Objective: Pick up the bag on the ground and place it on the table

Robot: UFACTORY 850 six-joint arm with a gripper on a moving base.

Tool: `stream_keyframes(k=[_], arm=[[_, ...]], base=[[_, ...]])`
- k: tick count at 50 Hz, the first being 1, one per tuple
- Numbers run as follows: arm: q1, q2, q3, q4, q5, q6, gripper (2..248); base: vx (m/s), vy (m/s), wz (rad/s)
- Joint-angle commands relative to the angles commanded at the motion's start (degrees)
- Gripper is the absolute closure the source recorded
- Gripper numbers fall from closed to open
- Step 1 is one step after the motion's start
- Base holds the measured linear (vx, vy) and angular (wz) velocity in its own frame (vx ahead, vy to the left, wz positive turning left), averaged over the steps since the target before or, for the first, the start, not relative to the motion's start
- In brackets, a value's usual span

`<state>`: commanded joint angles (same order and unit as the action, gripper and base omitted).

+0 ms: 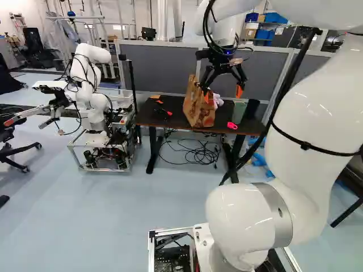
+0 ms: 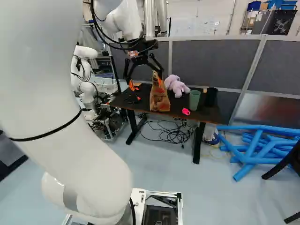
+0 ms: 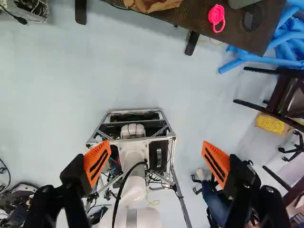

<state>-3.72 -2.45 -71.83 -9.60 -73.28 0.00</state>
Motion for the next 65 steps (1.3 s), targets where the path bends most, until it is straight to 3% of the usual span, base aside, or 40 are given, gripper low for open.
stream_keyframes(k=[33,65], arm=[[0.3,1.3,4.7,0.7,8.7,0.0,3],[0.7,3.6,13.0,1.9,23.9,0.0,3]], base=[[0.000,0.000,0.000],[0.000,0.000,0.000]])
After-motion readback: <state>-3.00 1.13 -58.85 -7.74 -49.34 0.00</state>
